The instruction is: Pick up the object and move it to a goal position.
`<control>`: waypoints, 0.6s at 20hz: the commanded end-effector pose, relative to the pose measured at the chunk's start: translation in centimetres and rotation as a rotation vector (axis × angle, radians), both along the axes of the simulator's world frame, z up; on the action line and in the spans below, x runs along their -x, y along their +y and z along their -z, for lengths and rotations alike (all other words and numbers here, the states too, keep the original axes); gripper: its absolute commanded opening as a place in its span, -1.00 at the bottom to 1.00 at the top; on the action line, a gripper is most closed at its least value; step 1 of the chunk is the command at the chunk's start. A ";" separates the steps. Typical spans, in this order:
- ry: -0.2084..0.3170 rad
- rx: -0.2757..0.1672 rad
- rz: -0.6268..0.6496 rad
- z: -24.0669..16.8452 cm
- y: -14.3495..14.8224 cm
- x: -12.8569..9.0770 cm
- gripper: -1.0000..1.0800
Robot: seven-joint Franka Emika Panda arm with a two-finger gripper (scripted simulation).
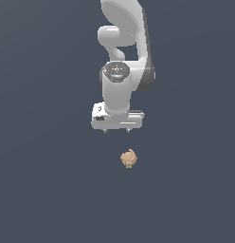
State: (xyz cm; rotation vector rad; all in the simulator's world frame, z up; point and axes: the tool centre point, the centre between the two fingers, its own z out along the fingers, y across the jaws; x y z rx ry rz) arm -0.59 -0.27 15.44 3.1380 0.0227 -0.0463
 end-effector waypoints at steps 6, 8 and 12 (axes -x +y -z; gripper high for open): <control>-0.001 0.011 -0.010 -0.1 -0.2 -0.2 0.92; -0.001 0.019 -0.015 -0.3 -0.3 -0.3 0.92; -0.002 0.024 -0.014 -0.4 -0.5 -0.3 0.92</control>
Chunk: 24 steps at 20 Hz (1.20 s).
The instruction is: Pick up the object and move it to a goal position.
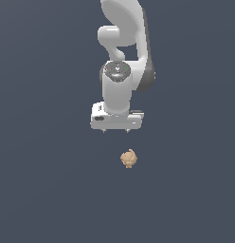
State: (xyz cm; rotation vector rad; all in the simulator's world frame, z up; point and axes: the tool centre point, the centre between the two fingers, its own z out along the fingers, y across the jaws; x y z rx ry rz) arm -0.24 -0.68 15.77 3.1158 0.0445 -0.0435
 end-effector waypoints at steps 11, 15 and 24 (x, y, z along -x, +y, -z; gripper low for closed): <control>-0.001 0.000 -0.103 1.0 1.0 -1.6 0.92; -0.003 -0.003 -0.191 2.0 1.9 -2.9 0.92; -0.011 -0.019 -0.438 4.9 4.7 -6.3 0.92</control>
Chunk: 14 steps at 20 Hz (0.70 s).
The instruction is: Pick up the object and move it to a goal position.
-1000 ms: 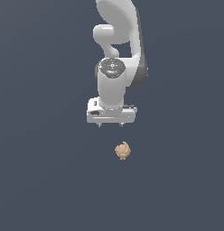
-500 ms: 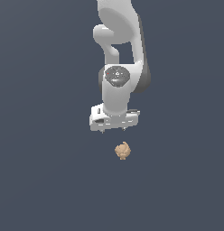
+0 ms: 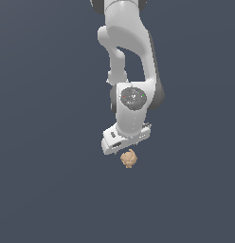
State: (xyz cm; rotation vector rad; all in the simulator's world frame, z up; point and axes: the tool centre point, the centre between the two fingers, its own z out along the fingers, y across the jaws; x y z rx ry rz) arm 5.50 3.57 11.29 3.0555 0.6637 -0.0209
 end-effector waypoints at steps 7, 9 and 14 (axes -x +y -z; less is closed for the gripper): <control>-0.007 -0.015 -0.149 1.9 1.7 -1.9 0.92; -0.008 -0.017 -0.166 2.1 1.9 -2.1 0.92; -0.007 -0.018 -0.174 2.3 2.0 -2.2 0.92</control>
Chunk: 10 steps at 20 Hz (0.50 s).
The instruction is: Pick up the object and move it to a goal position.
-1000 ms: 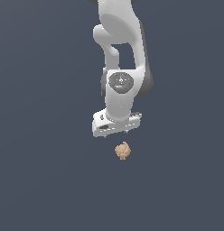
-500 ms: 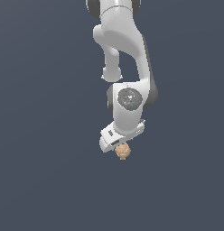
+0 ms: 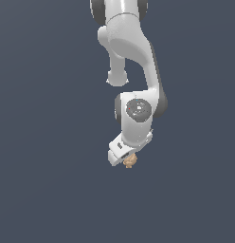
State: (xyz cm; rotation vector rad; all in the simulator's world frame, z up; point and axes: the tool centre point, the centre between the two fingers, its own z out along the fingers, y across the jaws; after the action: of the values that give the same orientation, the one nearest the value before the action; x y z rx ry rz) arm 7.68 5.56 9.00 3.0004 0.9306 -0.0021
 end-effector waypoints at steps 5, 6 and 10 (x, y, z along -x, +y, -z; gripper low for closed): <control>0.000 0.000 -0.001 1.0 0.0 0.0 0.92; -0.001 0.000 -0.002 1.4 0.0 0.0 0.92; -0.001 0.000 -0.004 3.7 0.0 0.1 0.92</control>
State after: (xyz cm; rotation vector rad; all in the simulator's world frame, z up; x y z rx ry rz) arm 7.67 5.58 6.20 2.9989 0.9350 0.0005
